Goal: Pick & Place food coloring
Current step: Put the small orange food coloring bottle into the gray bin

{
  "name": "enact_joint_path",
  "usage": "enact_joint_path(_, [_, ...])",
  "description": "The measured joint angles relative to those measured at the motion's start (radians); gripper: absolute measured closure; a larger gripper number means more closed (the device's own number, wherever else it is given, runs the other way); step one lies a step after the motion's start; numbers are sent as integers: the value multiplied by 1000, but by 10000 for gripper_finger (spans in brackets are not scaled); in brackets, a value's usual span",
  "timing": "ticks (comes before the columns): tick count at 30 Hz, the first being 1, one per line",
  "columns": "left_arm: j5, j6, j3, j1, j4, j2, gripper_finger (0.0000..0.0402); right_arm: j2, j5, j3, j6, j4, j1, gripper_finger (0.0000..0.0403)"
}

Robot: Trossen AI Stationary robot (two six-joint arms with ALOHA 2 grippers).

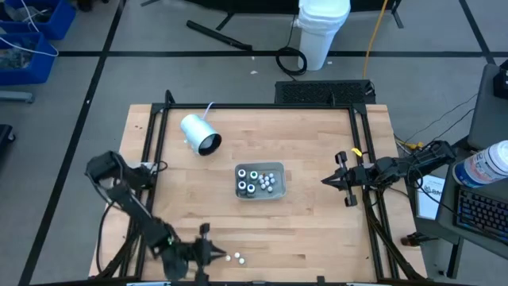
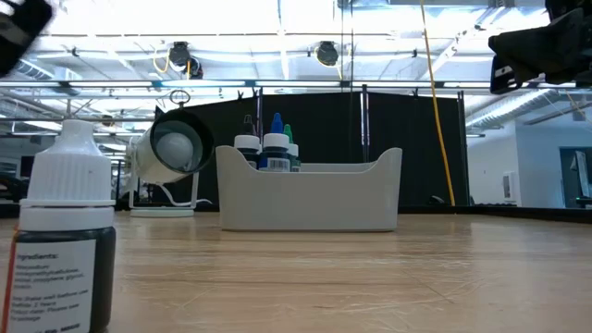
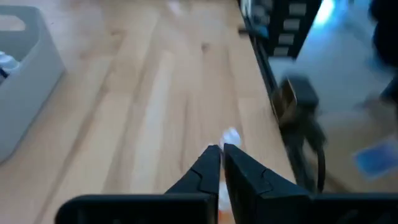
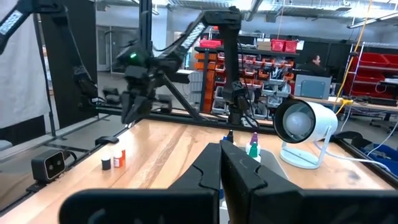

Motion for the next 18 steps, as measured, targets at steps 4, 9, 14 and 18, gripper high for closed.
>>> enact_joint_path(4, [-93, -42, 108, -42, -146, 86, 348, 0, 0, 0, 9, 0, 0, 403])
enact_joint_path(9, [-142, -150, 166, -46, -271, 99, 297, 0, 0, 0, 7, 0, 0, 403])
enact_joint_path(14, [-36, -199, 156, -24, -275, 99, 233, 0, 0, 0, -9, 1, 0, 403])
enact_joint_path(18, [85, -241, 137, 1, -275, 99, 197, 0, 0, 0, -17, 1, 0, 403])
